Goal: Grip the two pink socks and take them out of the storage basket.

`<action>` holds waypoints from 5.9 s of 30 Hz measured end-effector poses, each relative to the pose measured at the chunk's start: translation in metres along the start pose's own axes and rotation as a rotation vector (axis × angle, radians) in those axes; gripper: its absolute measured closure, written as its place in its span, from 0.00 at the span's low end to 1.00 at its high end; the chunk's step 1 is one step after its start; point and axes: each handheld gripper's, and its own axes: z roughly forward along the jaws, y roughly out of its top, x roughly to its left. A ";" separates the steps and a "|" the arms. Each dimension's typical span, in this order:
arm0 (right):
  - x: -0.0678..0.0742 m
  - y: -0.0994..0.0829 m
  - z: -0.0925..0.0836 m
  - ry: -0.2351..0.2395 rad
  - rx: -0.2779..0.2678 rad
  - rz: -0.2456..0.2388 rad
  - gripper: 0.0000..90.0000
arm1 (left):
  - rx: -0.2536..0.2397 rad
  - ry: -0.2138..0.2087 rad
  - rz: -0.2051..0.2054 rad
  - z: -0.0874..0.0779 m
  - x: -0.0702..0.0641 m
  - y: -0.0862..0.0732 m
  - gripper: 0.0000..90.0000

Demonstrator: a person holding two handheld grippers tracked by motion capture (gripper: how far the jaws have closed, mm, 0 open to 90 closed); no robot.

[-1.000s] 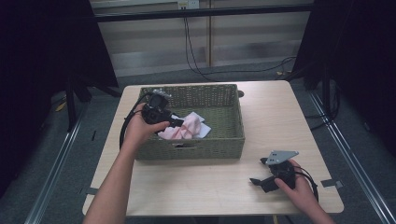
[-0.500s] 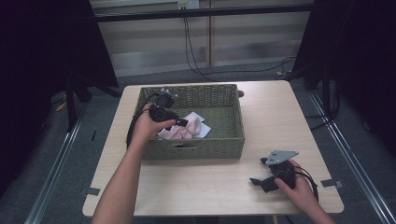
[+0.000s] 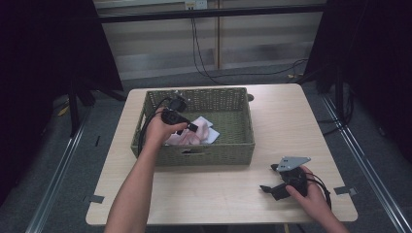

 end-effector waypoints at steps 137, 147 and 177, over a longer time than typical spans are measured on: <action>0.000 0.000 0.000 0.000 0.002 -0.002 0.12 | 0.012 -0.238 0.179 -0.102 -0.103 -0.054 0.93; 0.000 0.000 0.000 0.000 0.001 -0.002 0.12 | 0.012 -0.213 0.188 -0.089 -0.099 -0.060 0.74; 0.000 0.000 0.000 0.000 0.002 -0.001 0.12 | -0.036 -0.062 0.064 -0.075 -0.041 -0.022 0.56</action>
